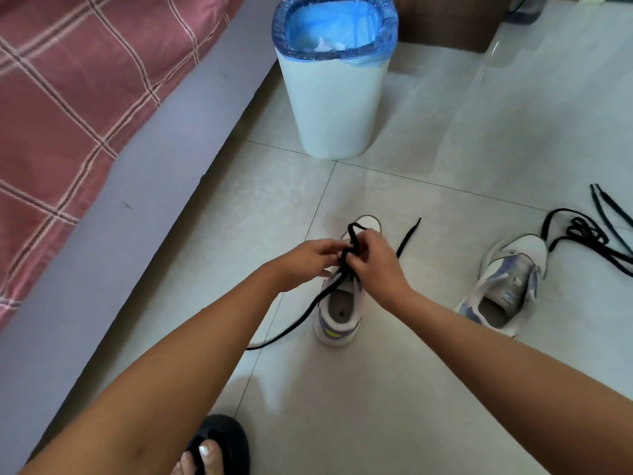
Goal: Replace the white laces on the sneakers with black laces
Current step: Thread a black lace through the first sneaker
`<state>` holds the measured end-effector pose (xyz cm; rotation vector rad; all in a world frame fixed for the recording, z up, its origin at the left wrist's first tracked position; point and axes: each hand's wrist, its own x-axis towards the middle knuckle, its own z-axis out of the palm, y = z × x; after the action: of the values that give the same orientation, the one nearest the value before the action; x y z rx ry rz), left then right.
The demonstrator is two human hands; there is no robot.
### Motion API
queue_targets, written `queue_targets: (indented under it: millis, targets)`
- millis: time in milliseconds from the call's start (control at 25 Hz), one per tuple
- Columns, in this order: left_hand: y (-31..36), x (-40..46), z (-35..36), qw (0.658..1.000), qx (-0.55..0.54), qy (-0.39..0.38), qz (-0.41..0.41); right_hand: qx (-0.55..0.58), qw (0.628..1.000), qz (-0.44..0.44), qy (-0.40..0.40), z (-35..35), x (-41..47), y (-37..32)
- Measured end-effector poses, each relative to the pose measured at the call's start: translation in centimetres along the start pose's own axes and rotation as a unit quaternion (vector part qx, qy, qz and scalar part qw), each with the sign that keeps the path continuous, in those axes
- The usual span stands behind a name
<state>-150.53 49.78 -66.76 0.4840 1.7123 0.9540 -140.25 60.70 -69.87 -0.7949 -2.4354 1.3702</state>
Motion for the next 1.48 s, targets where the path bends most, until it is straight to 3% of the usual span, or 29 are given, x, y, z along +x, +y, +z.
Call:
queue_targets:
  millis: [80, 200, 280, 400, 480, 560, 640, 720, 760, 840, 920, 960, 1080, 1120, 1320, 1480]
  targets:
    - [-0.3, -0.1, -0.7, 1.000, 0.007, -0.021, -0.001, 0.102, 0.987, 0.111, -0.049, -0.5, 0.2, 0.5]
    - [-0.2, 0.0, -1.0, 0.999, -0.015, -0.026, -0.044, 0.173, 0.975, 0.127, -0.060, -1.4, 0.1, 0.3]
    - [0.4, -0.1, -1.2, 0.991, -0.111, -0.016, -0.079, 0.220, 0.963, 0.146, -0.061, -1.8, -0.4, 0.0]
    - [1.6, -0.5, -3.1, 0.943, -0.329, 0.012, -0.047, 0.308, 0.926, 0.202, -0.084, -2.4, -1.2, 0.0]
    - [1.9, -0.6, -5.2, 0.897, -0.436, 0.073, -0.003, 0.329, 0.903, 0.262, -0.092, -2.9, -1.7, 0.2]
    - [1.8, -0.7, -7.1, 0.855, -0.497, 0.147, 0.018, 0.347, 0.887, 0.291, -0.090, -3.0, -2.0, 0.4]
    - [1.6, -0.6, -8.6, 0.835, -0.514, 0.195, 0.031, 0.347, 0.887, 0.289, -0.091, -3.1, -2.0, 0.5]
    - [1.8, -0.5, -9.4, 0.853, -0.478, 0.208, 0.029, 0.342, 0.891, 0.284, -0.093, -3.3, -1.6, 0.3]
    - [1.9, -0.3, -9.6, 0.879, -0.420, 0.226, 0.008, 0.341, 0.891, 0.284, -0.099, -3.3, -1.4, 0.1]
    - [1.9, 0.4, -9.1, 0.939, -0.179, 0.285, -0.073, 0.338, 0.888, 0.286, -0.122, -3.2, -1.2, -0.1]
    - [2.1, 0.7, -7.0, 0.945, 0.077, 0.307, -0.087, 0.324, 0.894, 0.283, -0.128, -3.0, -1.2, -0.4]
    - [2.3, 0.8, -5.5, 0.952, 0.127, 0.266, -0.076, 0.321, 0.896, 0.282, -0.123, -2.9, -1.1, -0.5]
    - [2.6, 0.3, -1.2, 0.982, 0.105, 0.054, -0.146, 0.347, 0.884, 0.294, -0.110, -3.0, -1.1, -1.1]
    - [2.5, 0.4, -0.4, 0.981, 0.084, 0.027, -0.170, 0.356, 0.879, 0.297, -0.109, -3.0, -1.0, -1.2]
    - [1.7, 1.3, 1.3, 0.971, -0.080, 0.044, -0.222, 0.369, 0.876, 0.288, -0.115, -2.9, -1.2, -1.9]
    - [2.1, 1.7, 2.4, 0.966, -0.115, 0.061, -0.224, 0.357, 0.882, 0.288, -0.104, -2.7, -1.3, -2.0]
